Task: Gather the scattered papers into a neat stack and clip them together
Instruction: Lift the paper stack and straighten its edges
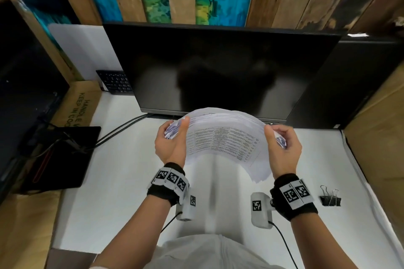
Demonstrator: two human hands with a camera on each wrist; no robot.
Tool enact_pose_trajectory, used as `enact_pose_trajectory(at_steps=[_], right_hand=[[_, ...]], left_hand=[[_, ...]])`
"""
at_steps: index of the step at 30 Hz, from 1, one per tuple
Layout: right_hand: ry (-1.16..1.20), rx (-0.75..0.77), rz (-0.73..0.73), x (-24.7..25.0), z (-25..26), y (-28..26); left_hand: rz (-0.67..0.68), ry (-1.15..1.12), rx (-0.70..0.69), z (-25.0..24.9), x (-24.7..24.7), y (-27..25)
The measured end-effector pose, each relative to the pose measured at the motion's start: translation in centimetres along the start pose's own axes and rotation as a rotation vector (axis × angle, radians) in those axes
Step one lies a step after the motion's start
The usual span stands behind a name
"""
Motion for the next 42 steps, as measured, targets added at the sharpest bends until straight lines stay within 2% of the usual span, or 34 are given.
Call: enact_pose_trajectory(at_steps=[6,11,21,26,29,32,34,37,40,42], right_hand=[[-0.092,0.016,-0.018,0.1,0.1,-0.2],[-0.267,0.227,0.077,-0.3,2.0,-0.9],[-0.320,0.306,0.136,-0.3,1.7,-1.0],[-0.426,0.353,0.278,-1.3,2.2,-1.4],[-0.528,0.336,0.328,-1.4,1.8,-1.4],[-0.453,0.195,0.311,-0.1,0.8,-0.8],[-0.394,0.070,0.395,0.4,-0.3,-0.4],[-0.315,-0.018,0.500,1.1,-1.4,0.0],[-0.132,-0.168,0.554,1.2,-3.2,-0.2],[-0.119,-0.240,0.544,0.6,-4.4,-0.7]], left_hand=[[-0.036,0.168,0.019,-1.3,0.0,-0.7],[-0.045,0.269,0.000,-2.3,0.1,-0.2],[-0.082,0.356,-0.023,-2.5,0.1,-0.6],[-0.072,0.381,-0.057,-3.4,-0.4,-0.8],[-0.065,0.397,-0.061,-3.3,-0.5,-0.4],[-0.062,0.340,-0.105,-3.1,0.2,0.9],[0.030,0.291,-0.146,-2.9,0.4,2.2],[0.266,0.272,-0.191,-2.7,0.4,4.0],[0.440,0.284,-0.163,-2.3,0.1,4.5],[0.520,0.279,-0.153,-2.4,-0.5,4.1]])
Point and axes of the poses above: each hand's wrist, its own y-axis towards the middle knuckle, its own x-axis out of the back of the hand, z = x × y, the point moved 8 cm from there along y, towards the middle knuckle, and after that the axes turned 2 degrees about z, right-handed, at the moved point
